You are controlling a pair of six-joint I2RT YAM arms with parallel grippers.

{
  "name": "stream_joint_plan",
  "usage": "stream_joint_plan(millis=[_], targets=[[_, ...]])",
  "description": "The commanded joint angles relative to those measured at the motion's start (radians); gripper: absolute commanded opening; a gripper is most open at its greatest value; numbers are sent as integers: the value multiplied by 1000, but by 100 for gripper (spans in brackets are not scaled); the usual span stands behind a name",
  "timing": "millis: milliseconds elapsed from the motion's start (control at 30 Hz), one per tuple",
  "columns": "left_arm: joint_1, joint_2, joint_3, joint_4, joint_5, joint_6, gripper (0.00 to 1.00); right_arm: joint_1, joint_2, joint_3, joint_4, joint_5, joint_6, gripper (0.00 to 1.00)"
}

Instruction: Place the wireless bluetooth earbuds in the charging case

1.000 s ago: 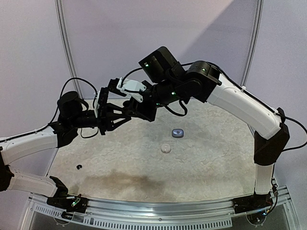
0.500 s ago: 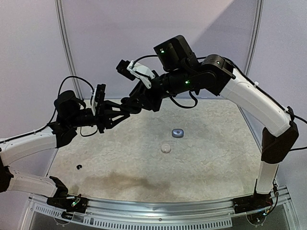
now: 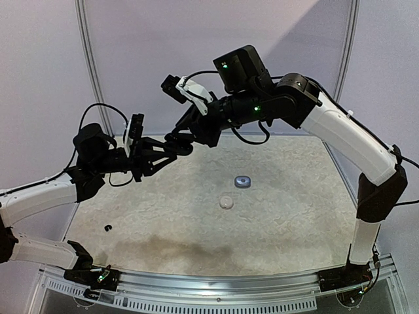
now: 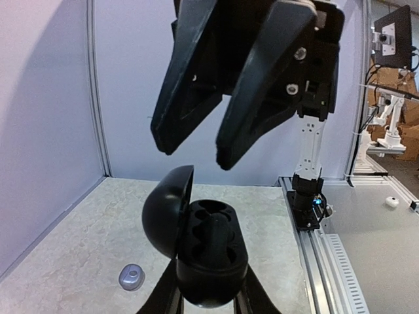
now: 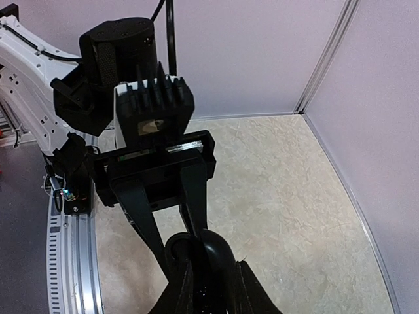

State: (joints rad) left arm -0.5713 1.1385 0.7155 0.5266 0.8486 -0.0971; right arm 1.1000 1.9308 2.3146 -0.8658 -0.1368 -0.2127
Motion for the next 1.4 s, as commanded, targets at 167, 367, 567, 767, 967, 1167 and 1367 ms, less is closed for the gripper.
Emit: stream_joint_plan(millis=[167,367,567,767,967,1167,1367], targets=[[8,19,15,14,-71,-167,0,-5,-23,-6,47,36,37,26],[8,23,13,20,-69,-163,0,-9,-28,-17,42,-34,46,16],[8,22,12,15,-69,-152,0,-9,8,-19,11,-20,54,10],[8,17,7,14,-68,-145,0,-9,24,-20,6,19,40,11],[9,15,4,16,-71,-142,0,-9,38,-26,-5,-11,45,11],[10,14,0,16,-72,-138,0,-9,39,-31,6,-7,38,10],[10,10,-4,15,-74,-135,0,-8,52,-33,1,-7,38,7]])
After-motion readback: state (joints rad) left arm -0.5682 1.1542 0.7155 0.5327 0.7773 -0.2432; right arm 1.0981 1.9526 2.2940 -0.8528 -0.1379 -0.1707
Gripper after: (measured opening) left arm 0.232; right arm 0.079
